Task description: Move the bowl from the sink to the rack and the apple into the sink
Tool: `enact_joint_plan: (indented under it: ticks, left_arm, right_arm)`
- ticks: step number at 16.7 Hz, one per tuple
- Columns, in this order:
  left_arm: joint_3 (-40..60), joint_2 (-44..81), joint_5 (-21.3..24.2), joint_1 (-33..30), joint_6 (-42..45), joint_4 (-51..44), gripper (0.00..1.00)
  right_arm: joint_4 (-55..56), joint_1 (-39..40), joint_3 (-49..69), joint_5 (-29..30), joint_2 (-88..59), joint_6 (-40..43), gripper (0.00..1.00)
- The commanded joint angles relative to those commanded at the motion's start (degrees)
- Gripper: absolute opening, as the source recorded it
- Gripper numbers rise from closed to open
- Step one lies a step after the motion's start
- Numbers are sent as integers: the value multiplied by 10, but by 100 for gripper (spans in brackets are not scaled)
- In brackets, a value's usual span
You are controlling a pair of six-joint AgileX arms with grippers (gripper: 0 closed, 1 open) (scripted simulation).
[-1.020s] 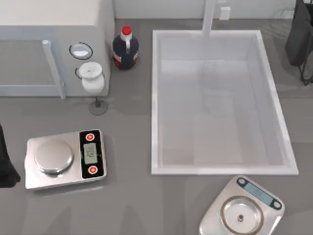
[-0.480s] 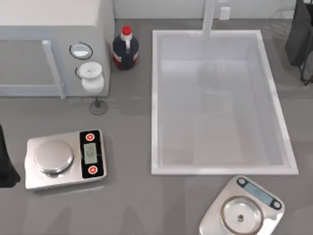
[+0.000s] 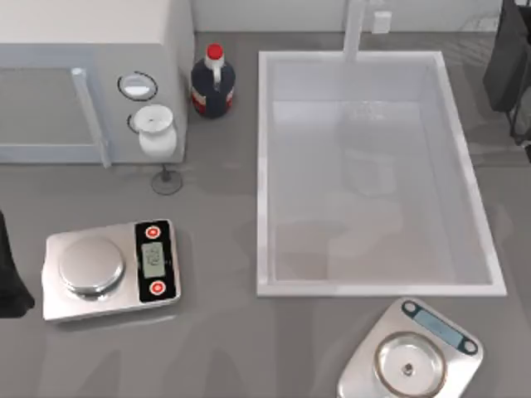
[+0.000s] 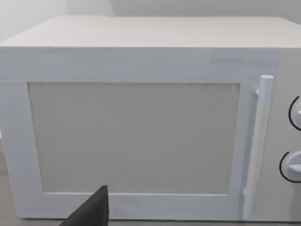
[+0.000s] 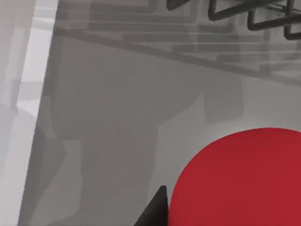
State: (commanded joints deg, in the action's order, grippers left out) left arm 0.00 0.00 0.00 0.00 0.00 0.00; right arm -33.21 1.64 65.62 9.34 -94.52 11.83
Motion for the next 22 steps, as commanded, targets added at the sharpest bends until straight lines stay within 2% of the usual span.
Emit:
enact_joint_plan:
  ticks: [7, 13, 17, 22]
  left_arm:
    - [0, 0, 0, 0, 0, 0, 100]
    - [0, 0, 0, 0, 0, 0, 100]
    - [0, 0, 0, 0, 0, 0, 100]
    - [0, 0, 0, 0, 0, 0, 100]
  right_arm:
    - [431, 201, -105, 134, 9, -68, 0]
    - [731, 317, -203, 245, 21, -112, 0]
    - [826, 352, -245, 289, 27, -128, 0]
    - [837, 356, -250, 294, 28, -130, 0]
